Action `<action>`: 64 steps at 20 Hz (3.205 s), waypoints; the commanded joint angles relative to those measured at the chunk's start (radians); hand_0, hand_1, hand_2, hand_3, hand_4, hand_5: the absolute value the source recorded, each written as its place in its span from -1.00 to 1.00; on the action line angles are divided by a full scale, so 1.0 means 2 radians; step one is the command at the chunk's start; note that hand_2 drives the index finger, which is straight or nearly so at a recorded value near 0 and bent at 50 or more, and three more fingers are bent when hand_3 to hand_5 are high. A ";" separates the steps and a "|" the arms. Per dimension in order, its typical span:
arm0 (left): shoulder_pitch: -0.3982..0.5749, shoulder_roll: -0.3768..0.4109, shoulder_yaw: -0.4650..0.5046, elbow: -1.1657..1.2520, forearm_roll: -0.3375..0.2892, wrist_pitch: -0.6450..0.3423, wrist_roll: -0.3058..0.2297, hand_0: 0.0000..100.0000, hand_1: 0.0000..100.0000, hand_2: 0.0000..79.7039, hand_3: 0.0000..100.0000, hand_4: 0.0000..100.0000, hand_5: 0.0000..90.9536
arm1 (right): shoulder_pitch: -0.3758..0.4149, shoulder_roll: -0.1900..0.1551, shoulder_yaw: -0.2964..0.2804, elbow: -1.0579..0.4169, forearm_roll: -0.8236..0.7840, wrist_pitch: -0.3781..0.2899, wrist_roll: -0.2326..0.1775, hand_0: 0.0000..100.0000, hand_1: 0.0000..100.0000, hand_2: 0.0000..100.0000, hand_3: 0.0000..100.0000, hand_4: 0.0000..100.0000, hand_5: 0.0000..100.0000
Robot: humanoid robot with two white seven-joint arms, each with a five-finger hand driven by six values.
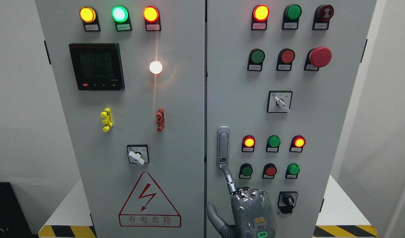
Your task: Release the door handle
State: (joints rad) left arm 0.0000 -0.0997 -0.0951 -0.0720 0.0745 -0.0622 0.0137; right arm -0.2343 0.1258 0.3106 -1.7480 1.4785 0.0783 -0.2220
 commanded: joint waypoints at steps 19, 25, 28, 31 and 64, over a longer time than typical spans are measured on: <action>0.008 0.000 0.000 0.001 0.000 0.000 0.000 -0.76 0.11 -1.00 -1.00 -1.00 -1.00 | -0.031 0.000 0.000 0.033 0.002 0.014 0.007 -0.25 -0.52 -0.90 1.00 1.00 1.00; 0.008 0.000 0.000 0.000 0.000 0.000 0.000 -0.76 0.11 -1.00 -1.00 -1.00 -1.00 | -0.032 0.000 0.000 0.040 0.002 0.014 0.007 -0.25 -0.52 -0.89 1.00 1.00 1.00; 0.008 0.000 0.000 0.000 0.000 0.000 0.000 -0.76 0.11 -1.00 -1.00 -1.00 -1.00 | -0.034 0.000 0.000 0.040 0.002 0.014 0.007 -0.25 -0.52 -0.89 1.00 1.00 1.00; 0.008 0.000 0.000 0.000 0.000 0.000 0.000 -0.76 0.11 -1.00 -1.00 -1.00 -1.00 | -0.035 0.000 -0.001 0.042 0.002 0.014 0.007 -0.25 -0.52 -0.89 1.00 1.00 1.00; 0.008 0.000 0.000 0.000 0.000 0.000 0.000 -0.76 0.11 -1.00 -1.00 -1.00 -1.00 | -0.041 0.001 -0.003 0.052 0.001 0.014 0.015 -0.24 -0.52 -0.85 1.00 1.00 1.00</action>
State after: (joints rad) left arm 0.0000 -0.0997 -0.0951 -0.0720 0.0744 -0.0622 0.0137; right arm -0.3169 0.1270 0.3068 -1.6493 1.4805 0.1065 -0.1937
